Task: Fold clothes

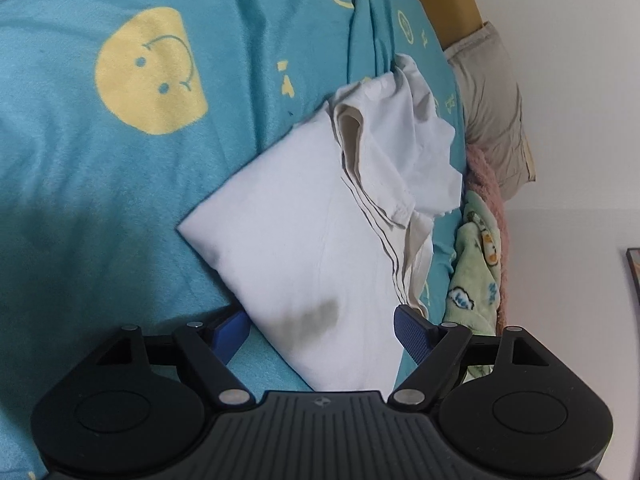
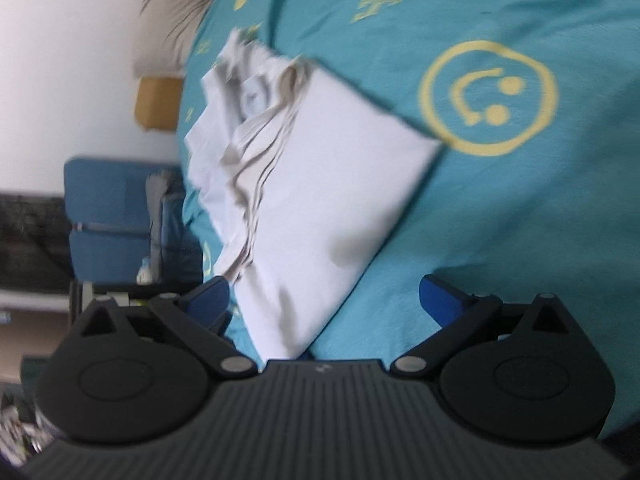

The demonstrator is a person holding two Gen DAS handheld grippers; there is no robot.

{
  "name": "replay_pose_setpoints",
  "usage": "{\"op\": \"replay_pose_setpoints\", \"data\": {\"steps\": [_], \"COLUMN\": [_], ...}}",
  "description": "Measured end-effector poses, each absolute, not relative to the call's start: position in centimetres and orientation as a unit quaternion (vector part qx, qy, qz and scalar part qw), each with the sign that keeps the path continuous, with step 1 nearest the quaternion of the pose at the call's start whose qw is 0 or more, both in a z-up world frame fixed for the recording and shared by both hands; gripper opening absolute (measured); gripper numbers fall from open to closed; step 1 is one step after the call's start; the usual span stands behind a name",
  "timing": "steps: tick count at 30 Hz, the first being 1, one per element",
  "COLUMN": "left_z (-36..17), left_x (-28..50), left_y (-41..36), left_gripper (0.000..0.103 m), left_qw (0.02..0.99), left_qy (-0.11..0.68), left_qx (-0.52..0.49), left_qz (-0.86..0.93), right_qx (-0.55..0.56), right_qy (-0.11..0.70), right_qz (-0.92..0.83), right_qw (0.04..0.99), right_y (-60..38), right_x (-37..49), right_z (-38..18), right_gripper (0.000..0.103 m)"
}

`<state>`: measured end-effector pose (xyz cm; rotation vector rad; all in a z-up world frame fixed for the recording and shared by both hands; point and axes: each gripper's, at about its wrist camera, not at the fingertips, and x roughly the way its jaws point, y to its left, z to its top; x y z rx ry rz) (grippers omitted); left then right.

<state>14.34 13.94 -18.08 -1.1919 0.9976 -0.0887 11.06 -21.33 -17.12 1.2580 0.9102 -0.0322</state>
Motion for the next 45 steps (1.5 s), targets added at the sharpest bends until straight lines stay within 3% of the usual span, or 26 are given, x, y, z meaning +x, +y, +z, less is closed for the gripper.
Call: {"op": "replay_pose_setpoints", "data": {"steps": [5,7,9,10,17,20,22,26,27,28,31,36,45], "left_z": [-18.8,-19.0,-19.1,-19.1,-14.1,-12.6,-12.6,-12.8,-12.7,-12.6,-11.6,-8.7,-1.8], "left_x": [14.4,14.5,14.6,14.6,12.9,12.3,12.4,12.8,12.8,12.8,12.3,10.8,3.9], "left_y": [15.0,15.3,15.4,15.5,15.5,15.5,15.4,15.2,15.1,15.1,14.8,14.5,16.0], "left_gripper": [0.057,0.042,0.011,0.007,0.005,0.004,0.004,0.004,0.004,0.004,0.004,0.004,0.003], "left_qw": [0.712,0.715,0.719,0.721,0.773,0.793,0.791,0.793,0.795,0.799,0.811,0.841,0.836], "left_qy": [0.433,0.432,0.435,0.436,0.345,0.318,0.319,0.323,0.322,0.32,0.307,0.268,0.257], "left_qx": [-0.553,-0.55,-0.542,-0.538,-0.53,-0.515,-0.517,-0.514,-0.511,-0.507,-0.493,-0.463,-0.474], "left_qz": [-0.016,-0.006,0.004,0.007,-0.054,-0.068,-0.068,-0.055,-0.054,-0.055,-0.065,-0.081,-0.099], "right_qx": [0.605,0.612,0.617,0.618,0.635,0.643,0.649,0.647,0.639,0.63,0.608,0.567,0.496], "right_qy": [0.392,0.385,0.376,0.373,0.362,0.363,0.358,0.348,0.345,0.343,0.33,0.277,0.25], "right_qz": [-0.019,-0.012,-0.005,-0.004,0.039,0.036,0.024,0.003,-0.001,-0.005,-0.009,0.03,0.078], "right_qw": [0.693,0.691,0.691,0.692,0.681,0.673,0.67,0.679,0.688,0.697,0.722,0.775,0.828], "right_y": [-22.1,-21.9,-21.8,-21.8,-21.4,-21.5,-21.9,-22.8,-22.9,-23.0,-23.2,-23.5,-22.7], "right_x": [10.8,11.1,11.3,11.4,11.7,12.2,12.5,13.5,13.6,13.7,13.8,13.6,8.2], "right_z": [-18.6,-19.2,-19.4,-19.5,-20.1,-20.4,-20.8,-21.2,-20.9,-20.6,-19.6,-15.1,-6.1], "right_gripper": [0.103,0.103,0.103,0.103,0.103,0.093,0.071,0.056,0.044,0.024,0.007,0.007,0.007]}}
